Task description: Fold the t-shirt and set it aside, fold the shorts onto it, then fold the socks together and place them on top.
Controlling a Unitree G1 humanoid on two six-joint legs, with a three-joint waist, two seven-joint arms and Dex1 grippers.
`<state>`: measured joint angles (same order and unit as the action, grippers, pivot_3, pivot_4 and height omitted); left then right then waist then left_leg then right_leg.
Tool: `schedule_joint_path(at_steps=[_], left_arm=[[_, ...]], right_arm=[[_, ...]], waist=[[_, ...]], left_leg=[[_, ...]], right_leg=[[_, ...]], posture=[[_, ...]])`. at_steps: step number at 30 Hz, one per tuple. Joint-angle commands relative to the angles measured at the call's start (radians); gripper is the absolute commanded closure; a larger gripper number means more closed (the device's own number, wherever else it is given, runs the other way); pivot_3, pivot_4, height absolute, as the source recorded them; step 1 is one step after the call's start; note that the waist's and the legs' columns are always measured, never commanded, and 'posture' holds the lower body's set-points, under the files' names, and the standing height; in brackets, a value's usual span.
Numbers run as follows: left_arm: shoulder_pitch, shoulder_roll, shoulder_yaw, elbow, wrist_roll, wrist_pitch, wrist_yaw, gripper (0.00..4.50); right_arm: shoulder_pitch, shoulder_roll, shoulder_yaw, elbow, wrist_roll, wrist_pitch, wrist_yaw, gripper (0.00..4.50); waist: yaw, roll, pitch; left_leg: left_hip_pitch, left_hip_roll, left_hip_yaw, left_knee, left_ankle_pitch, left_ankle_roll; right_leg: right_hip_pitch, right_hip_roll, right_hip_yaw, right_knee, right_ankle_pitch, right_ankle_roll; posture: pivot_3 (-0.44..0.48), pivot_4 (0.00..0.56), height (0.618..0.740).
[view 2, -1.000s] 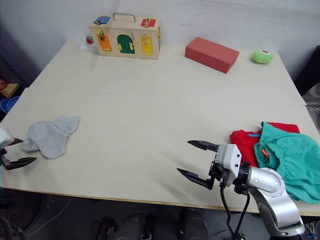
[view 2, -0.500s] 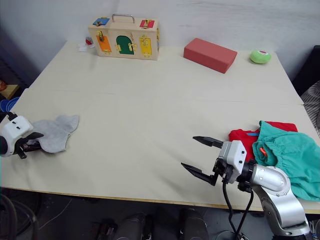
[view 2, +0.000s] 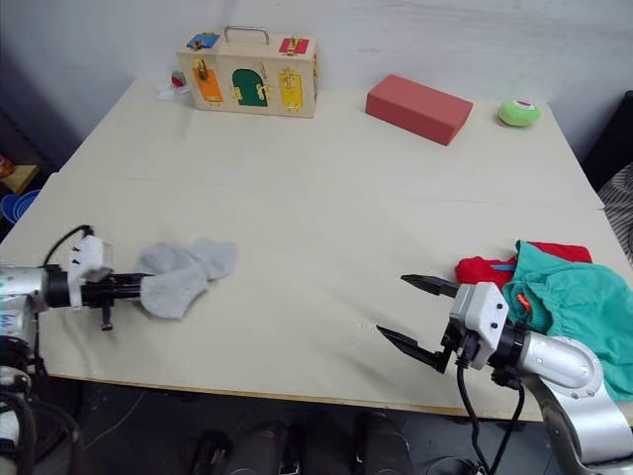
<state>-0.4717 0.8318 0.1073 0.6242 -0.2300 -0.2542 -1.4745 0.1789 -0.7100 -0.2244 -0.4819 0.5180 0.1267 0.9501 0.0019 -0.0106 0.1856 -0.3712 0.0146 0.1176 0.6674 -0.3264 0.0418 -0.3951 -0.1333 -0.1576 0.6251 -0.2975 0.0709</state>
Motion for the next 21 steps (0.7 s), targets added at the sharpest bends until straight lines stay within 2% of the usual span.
schedule_joint_path(at_steps=[1, 6, 10, 12, 16, 17, 21], left_arm=[[0.076, -0.072, -0.075, -0.315, -0.032, 0.093, 0.053, 4.46], [0.134, -0.182, -0.21, -0.556, 0.066, 0.167, 0.198, 4.46], [0.146, -0.249, -0.282, -0.619, 0.165, 0.202, 0.336, 4.46], [0.158, -0.259, -0.328, -0.654, 0.213, 0.202, 0.364, 4.46], [0.172, -0.301, -0.329, -0.754, 0.163, 0.356, 0.422, 4.46], [0.176, -0.295, -0.33, -0.771, 0.156, 0.366, 0.416, 3.98], [0.198, -0.25, -0.326, -0.807, 0.137, 0.374, 0.375, 2.78]], right_arm=[[0.072, -0.033, -0.067, -0.011, -0.001, -0.035, 0.051, 0.0], [0.129, -0.041, -0.111, -0.012, -0.005, -0.039, 0.058, 0.0], [0.156, -0.033, -0.12, -0.027, -0.01, -0.034, 0.054, 0.0], [0.165, -0.031, -0.121, -0.035, -0.011, -0.033, 0.051, 0.0], [0.185, -0.029, -0.122, -0.045, -0.017, -0.028, 0.042, 0.0], [0.19, -0.031, -0.121, -0.047, -0.015, -0.023, 0.042, 0.0], [0.207, -0.041, -0.11, -0.059, 0.007, 0.01, 0.052, 0.0]], waist=[[0.0, 0.0, 0.0], [0.001, 0.0, 0.0], [0.003, 0.0, 0.0], [0.003, 0.0, 0.0], [0.014, 0.001, 0.0], [0.019, 0.001, 0.0], [0.024, 0.001, 0.001]], left_leg=[[0.0, 0.0, 0.0, 0.0, 0.0, 0.0], [0.001, 0.0, 0.0, 0.0, 0.0, 0.002], [0.003, 0.0, -0.001, 0.0, 0.001, 0.001], [0.003, 0.001, -0.001, -0.001, 0.001, 0.001], [0.003, 0.001, -0.002, -0.001, 0.002, 0.0], [0.003, 0.001, -0.002, -0.001, 0.002, 0.0], [0.002, 0.001, -0.002, -0.001, 0.002, 0.0]], right_leg=[[0.001, 0.0, 0.0, -0.001, 0.0, 0.0], [0.002, 0.001, 0.001, -0.004, 0.002, 0.003], [0.002, 0.0, 0.001, -0.004, 0.002, 0.002], [0.002, 0.001, 0.001, -0.004, 0.002, 0.002], [0.002, 0.0, 0.001, -0.004, 0.002, 0.002], [0.002, 0.0, 0.001, -0.005, 0.002, 0.002], [0.002, 0.0, 0.001, -0.005, 0.002, 0.002]], posture=[[0.0, 0.15, 0.74], [0.0, 0.15, 0.74], [0.0, 0.15, 0.74], [0.0, 0.15, 0.74], [0.0, 0.15, 0.74], [0.0, 0.15, 0.74], [0.0, 0.15, 0.74]])
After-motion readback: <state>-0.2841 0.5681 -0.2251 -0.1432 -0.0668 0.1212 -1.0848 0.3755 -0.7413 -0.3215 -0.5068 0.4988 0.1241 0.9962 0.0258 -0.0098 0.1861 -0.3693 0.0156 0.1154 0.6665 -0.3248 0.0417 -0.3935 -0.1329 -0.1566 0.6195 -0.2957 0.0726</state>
